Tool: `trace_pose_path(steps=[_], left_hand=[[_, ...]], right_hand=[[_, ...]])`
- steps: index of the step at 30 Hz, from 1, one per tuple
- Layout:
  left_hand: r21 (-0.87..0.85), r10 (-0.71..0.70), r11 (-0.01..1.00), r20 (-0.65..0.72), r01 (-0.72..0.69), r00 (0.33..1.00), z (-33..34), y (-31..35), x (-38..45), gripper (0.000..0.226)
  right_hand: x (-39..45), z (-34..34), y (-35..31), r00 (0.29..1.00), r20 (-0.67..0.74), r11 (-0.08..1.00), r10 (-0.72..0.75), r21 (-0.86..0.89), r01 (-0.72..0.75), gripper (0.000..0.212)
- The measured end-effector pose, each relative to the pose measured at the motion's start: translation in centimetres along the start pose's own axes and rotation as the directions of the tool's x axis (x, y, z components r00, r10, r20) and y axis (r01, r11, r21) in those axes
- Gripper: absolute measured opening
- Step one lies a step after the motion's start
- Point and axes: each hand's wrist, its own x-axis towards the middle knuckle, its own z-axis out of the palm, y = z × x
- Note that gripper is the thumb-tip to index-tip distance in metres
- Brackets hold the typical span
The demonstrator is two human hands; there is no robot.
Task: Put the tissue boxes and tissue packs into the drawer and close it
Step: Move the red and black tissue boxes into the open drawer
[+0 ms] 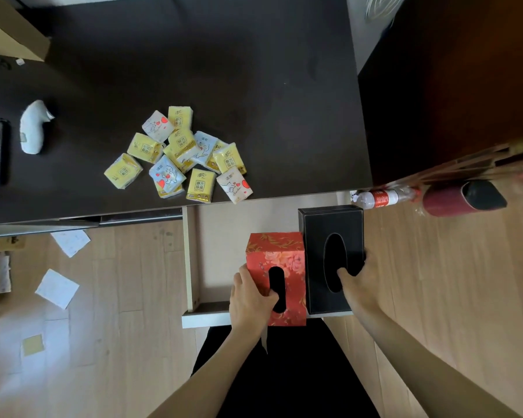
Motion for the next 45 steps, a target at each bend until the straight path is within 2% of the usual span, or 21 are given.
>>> trace_pose_path(steps=[2,7,11,15,20,23,26,28,30,32,38,45], left_hand=[[0.003,0.015,1.000,-0.009,-0.015,1.000,0.0,0.0,-0.1,0.061],[0.022,-0.007,1.000,0.016,0.006,1.000,-1.2,0.6,2.1,0.050],[0.067,-0.069,0.995,0.001,0.069,0.998,-2.1,0.1,5.0,0.050],[0.118,-0.123,0.985,-0.011,0.124,0.992,-1.8,-1.4,7.4,0.051],[0.098,-0.146,0.984,-0.011,0.146,0.989,-1.5,-2.4,8.3,0.049],[0.091,-0.129,0.987,-0.028,0.131,0.991,-1.7,-2.6,8.3,0.060],[0.054,-0.040,0.998,-0.081,0.045,0.996,-2.1,-2.0,9.0,0.086],[0.032,0.043,0.999,-0.091,-0.040,0.995,-2.5,-1.4,9.7,0.094],[0.047,0.122,0.992,-0.077,-0.119,0.990,-2.5,-0.9,10.4,0.093],[0.087,0.153,0.985,-0.049,-0.149,0.987,-2.4,-0.7,10.9,0.087],[0.093,0.122,0.989,-0.039,-0.118,0.992,-2.2,-0.9,11.2,0.071],[0.074,0.102,0.992,-0.046,-0.098,0.994,-2.0,-1.0,11.5,0.068]], right_hand=[[0.1,0.0,0.2,1.000,0.003,0.999,-0.001,-0.033,0.001,0.071],[1.5,0.7,-1.0,0.999,0.001,0.989,0.048,-0.140,-0.047,0.048],[2.3,3.2,-1.5,0.990,0.098,0.965,0.102,-0.253,-0.075,0.047],[2.6,6.0,-0.8,0.989,0.130,0.934,0.067,-0.356,-0.017,0.048],[3.3,6.0,-0.6,0.981,0.193,0.900,0.026,-0.432,0.062,0.057],[4.6,5.7,-2.0,0.971,0.179,0.807,-0.160,-0.542,0.233,0.085],[6.8,6.0,-4.3,0.899,0.276,0.663,-0.339,-0.608,0.437,0.107],[8.2,6.3,-5.3,0.834,0.409,0.499,-0.370,-0.670,0.549,0.113],[8.9,6.6,-5.8,0.784,0.512,0.350,-0.350,-0.705,0.617,0.111],[9.2,6.7,-5.9,0.759,0.549,0.283,-0.351,-0.711,0.644,0.106],[10.5,2.7,-5.2,0.767,0.554,0.194,-0.323,-0.755,0.627,0.101],[10.6,2.2,-4.5,0.772,0.555,0.246,-0.311,-0.737,0.629,0.099]])
